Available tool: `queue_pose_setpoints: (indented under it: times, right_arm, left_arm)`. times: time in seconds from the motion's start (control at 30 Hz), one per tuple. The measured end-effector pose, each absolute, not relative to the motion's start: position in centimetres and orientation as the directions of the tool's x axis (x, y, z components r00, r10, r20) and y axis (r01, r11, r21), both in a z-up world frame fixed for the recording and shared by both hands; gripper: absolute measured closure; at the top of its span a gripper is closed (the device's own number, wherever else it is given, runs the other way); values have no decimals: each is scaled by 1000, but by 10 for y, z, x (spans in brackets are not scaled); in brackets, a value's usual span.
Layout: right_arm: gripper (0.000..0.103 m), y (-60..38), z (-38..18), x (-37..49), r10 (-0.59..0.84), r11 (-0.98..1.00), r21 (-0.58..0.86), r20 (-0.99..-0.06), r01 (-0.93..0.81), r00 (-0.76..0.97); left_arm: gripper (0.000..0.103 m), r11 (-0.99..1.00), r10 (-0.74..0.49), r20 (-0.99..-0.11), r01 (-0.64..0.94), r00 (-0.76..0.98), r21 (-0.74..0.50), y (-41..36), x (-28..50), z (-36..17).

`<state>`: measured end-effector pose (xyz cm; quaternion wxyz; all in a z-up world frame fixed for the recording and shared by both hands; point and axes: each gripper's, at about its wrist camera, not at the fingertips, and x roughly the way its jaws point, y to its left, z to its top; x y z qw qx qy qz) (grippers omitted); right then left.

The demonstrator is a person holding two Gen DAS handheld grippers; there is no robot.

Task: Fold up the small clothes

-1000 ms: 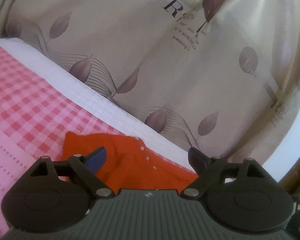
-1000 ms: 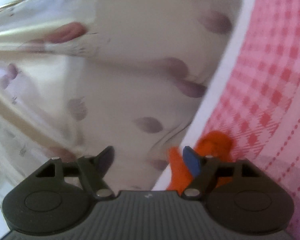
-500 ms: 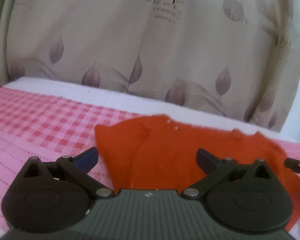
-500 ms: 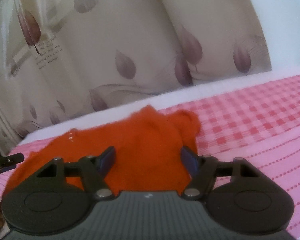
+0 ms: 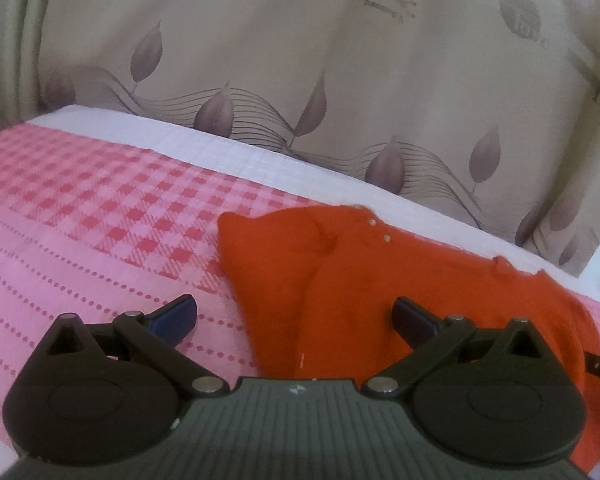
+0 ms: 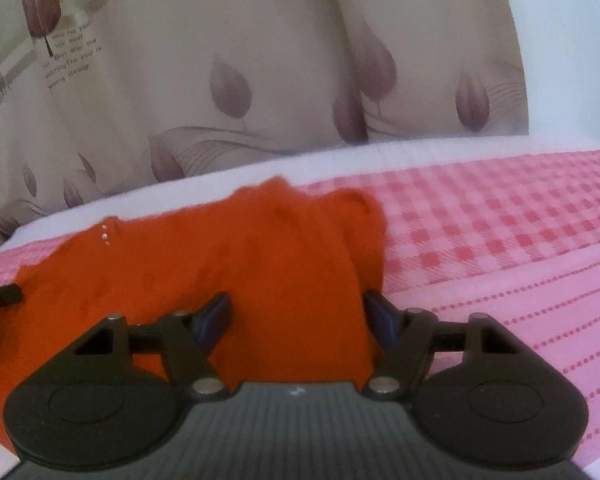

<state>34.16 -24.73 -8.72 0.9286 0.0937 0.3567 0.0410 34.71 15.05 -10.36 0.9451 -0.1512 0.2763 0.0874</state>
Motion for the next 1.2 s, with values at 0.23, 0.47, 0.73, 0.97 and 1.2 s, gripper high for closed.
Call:
queue_pose_setpoints:
  times: [0.23,0.47,0.73,0.97,1.2]
  right_arm:
    - [21,-234,-91,346,99,993,117,-680,-25,726]
    - [12,-232,-93,350,79,995,95,-692,-19,718]
    - [0,-231,-94,351,46,997,74,-702,9,710]
    - [0,-231,-94,351,48,997,77,-703,9,710]
    - [0,-231,-93,351,43,997,71,-702,10,711]
  left_arm:
    - [1,939,101,-552,-262,828,-222,148,347,-103]
    - [1,945,121,-550,-265,826,-191,145,346,-102]
    - [1,946,137,-558,-275,818,-171,143,348,-102]
    - [1,942,133,-570,-283,811,-183,145,349,-103]
    - [0,936,109,-570,-277,814,-216,149,347,-104]
